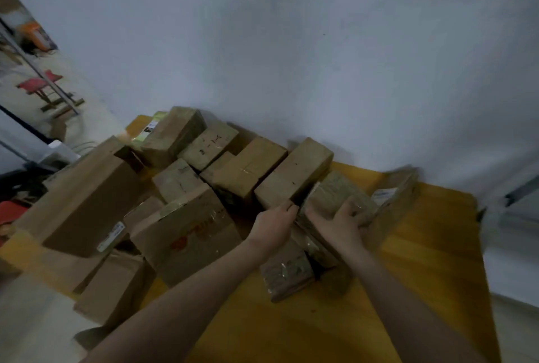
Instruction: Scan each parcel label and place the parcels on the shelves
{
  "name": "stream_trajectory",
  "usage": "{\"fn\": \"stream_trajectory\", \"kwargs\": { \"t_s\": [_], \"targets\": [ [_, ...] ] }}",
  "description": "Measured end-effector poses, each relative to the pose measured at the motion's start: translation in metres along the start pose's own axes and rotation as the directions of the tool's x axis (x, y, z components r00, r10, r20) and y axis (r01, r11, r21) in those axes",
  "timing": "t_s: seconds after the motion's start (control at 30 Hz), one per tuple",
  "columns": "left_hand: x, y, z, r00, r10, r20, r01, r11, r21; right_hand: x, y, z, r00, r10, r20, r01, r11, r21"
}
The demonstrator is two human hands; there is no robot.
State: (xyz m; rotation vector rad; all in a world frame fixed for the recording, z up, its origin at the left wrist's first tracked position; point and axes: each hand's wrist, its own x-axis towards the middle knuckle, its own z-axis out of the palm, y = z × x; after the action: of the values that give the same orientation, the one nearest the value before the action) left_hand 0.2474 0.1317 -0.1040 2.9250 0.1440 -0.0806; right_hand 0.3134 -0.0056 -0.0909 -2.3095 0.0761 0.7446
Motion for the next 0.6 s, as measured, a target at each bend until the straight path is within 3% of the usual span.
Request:
{"fn": "stream_trajectory", "kwargs": {
  "t_s": [0.27, 0.4, 0.6],
  "targets": [
    [0.008, 0.008, 0.006, 0.989, 0.134, -0.068, -0.143, 0.980, -0.139, 0.022, -0.002, 0.008, 0.963, 0.249, -0.106, -0.226, 0.956, 0.188],
    [0.008, 0.011, 0.004, 0.979, 0.174, -0.103, -0.187, 0.973, -0.133, 0.028, 0.011, 0.006, 0.967, 0.223, -0.127, -0.178, 0.939, 0.293],
    [0.009, 0.009, -0.001, 0.985, 0.102, -0.140, -0.118, 0.987, -0.109, 0.017, 0.033, -0.021, 0.982, 0.077, -0.173, -0.001, 0.916, 0.402]
  ]
}}
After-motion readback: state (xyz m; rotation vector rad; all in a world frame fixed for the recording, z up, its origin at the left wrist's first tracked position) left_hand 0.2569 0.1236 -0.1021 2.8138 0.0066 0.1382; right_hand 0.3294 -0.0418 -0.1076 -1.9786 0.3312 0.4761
